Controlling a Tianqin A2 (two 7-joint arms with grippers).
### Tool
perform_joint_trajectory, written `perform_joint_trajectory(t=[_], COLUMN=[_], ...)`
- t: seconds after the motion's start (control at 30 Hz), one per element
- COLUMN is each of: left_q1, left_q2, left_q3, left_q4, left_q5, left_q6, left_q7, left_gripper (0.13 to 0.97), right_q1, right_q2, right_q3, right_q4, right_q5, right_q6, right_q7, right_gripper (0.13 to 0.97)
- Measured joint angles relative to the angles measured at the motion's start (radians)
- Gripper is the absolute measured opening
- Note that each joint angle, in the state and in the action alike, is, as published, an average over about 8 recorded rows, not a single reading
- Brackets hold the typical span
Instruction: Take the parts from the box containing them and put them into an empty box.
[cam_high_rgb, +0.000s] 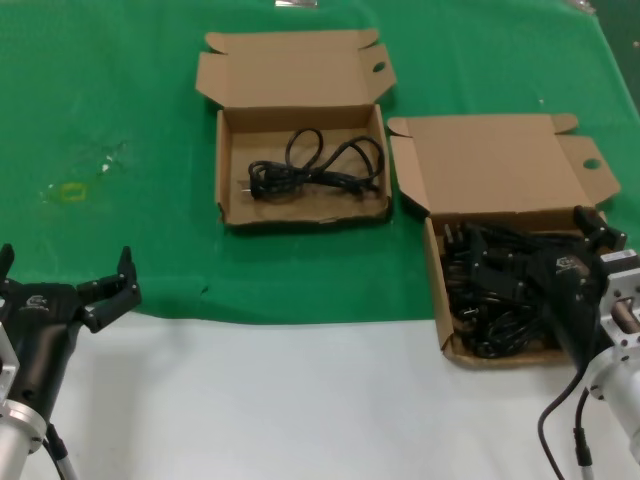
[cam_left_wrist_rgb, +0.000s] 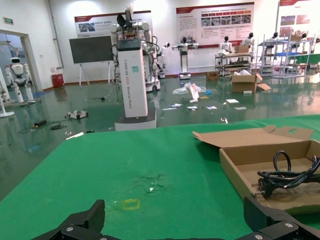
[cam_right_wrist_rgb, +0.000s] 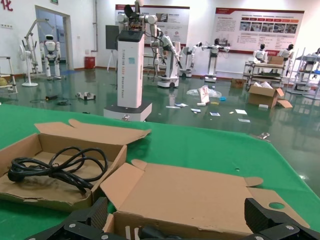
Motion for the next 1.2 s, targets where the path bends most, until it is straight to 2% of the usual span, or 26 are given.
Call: perform_joint_trajectory(t=[1.2], left_q1=[0.000], left_q2=[0.000], left_q3=[0.000], left_q4=[0.000], left_q5=[0.000], left_q6=[0.000], left_q7=[0.000], left_gripper=[0.966], right_q1=[0.000], right_q2=[0.000], right_q3=[0.000], right_q4=[0.000], right_q5=[0.000], right_q6=[0.000], right_q7=[0.000], right_gripper=[0.966])
